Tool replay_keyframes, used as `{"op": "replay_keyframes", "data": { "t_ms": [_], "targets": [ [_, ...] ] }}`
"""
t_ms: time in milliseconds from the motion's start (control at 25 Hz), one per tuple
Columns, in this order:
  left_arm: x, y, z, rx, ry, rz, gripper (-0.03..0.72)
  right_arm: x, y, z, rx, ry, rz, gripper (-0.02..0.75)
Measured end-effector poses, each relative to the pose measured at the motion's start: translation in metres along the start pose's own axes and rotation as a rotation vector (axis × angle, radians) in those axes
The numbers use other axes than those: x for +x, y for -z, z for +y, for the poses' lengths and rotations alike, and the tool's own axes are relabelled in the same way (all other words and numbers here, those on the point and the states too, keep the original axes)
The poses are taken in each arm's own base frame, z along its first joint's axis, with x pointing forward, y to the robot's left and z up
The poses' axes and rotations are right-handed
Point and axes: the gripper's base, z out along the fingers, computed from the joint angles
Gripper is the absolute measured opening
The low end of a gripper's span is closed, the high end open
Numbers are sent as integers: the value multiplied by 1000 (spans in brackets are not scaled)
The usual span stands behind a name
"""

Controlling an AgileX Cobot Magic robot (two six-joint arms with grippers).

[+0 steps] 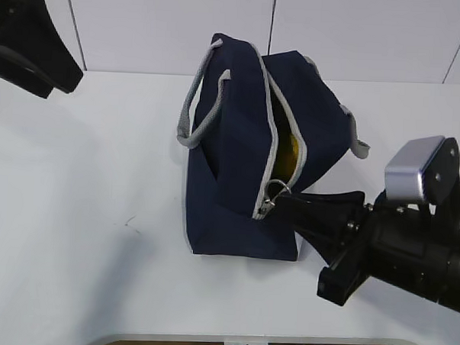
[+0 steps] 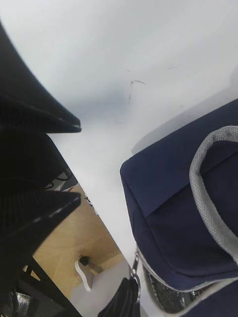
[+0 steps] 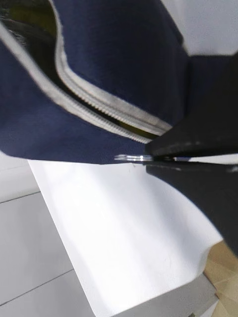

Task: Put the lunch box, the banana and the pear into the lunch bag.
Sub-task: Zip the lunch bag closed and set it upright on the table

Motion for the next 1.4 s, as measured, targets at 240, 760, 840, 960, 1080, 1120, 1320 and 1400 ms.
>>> {"op": "replay_keyframes", "data": {
  "t_ms": [240,760,840,960,1080,1120,1320,1400],
  "targets": [
    [0,0,0,0,0,0,297,-22,-7,-3,6,12,-31,1],
    [0,0,0,0,0,0,296,-69,-23,-13,41,66,-54,1],
    [0,0,0,0,0,0,296,-76,-25,-14,43,68,-61,1],
    [0,0,0,0,0,0,297,-86,-28,-17,64,74,-63,1],
    [0,-1,-2,3,-6,3,297,-97,-31,-21,93,65,-63,1],
    [1,-2,-4,2,-15,7,297,-101,-32,-22,100,64,-68,1],
    [5,-9,-19,10,-74,36,297,-122,-35,-28,150,32,-81,1],
    [6,-11,-25,17,-94,45,297,-128,-36,-30,171,-2,-80,1]
  ]
}}
